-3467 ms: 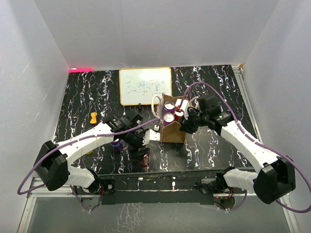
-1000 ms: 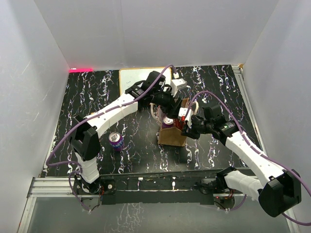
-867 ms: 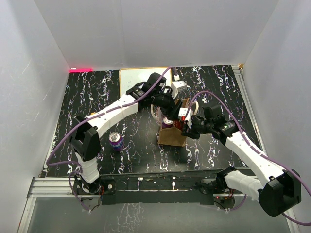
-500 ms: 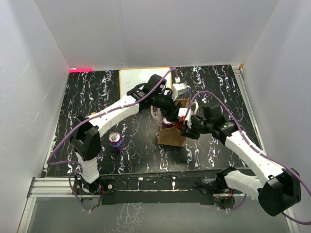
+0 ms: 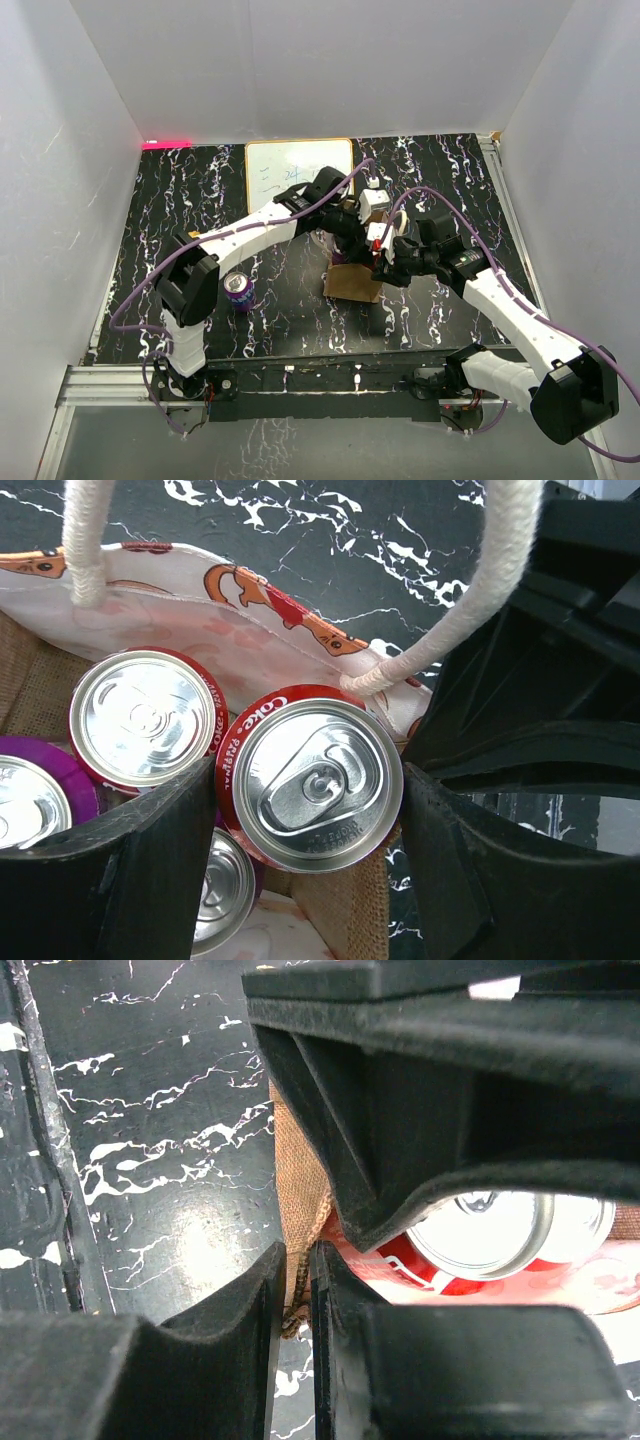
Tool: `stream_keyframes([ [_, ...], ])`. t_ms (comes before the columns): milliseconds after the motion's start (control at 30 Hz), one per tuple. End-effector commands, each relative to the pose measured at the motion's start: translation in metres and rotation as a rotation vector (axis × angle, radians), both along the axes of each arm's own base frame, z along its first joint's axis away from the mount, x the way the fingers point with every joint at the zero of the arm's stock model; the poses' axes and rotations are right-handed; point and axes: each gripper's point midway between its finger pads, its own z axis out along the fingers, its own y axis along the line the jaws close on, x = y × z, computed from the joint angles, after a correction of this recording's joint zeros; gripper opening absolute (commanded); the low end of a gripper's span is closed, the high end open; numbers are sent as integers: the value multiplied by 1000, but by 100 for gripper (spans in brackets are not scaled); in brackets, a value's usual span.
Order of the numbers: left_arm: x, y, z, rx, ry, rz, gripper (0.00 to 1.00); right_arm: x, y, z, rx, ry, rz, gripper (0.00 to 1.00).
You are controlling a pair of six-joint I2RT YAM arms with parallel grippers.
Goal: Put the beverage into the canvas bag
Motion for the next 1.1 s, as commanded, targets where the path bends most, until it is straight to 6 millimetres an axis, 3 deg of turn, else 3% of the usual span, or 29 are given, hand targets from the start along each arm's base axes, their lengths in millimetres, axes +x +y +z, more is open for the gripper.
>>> stream_keyframes([
  [0,0,-10,19,-82,-75,-81,0,-7,6,16,42,7,32,17],
  [833,14,-13,-17,13,-203,-22,0,-14,5,16,59,15,50,17],
  [1067,7,-14,-26,3,-170,-41,0,-15,4,15,61,6,50,17],
])
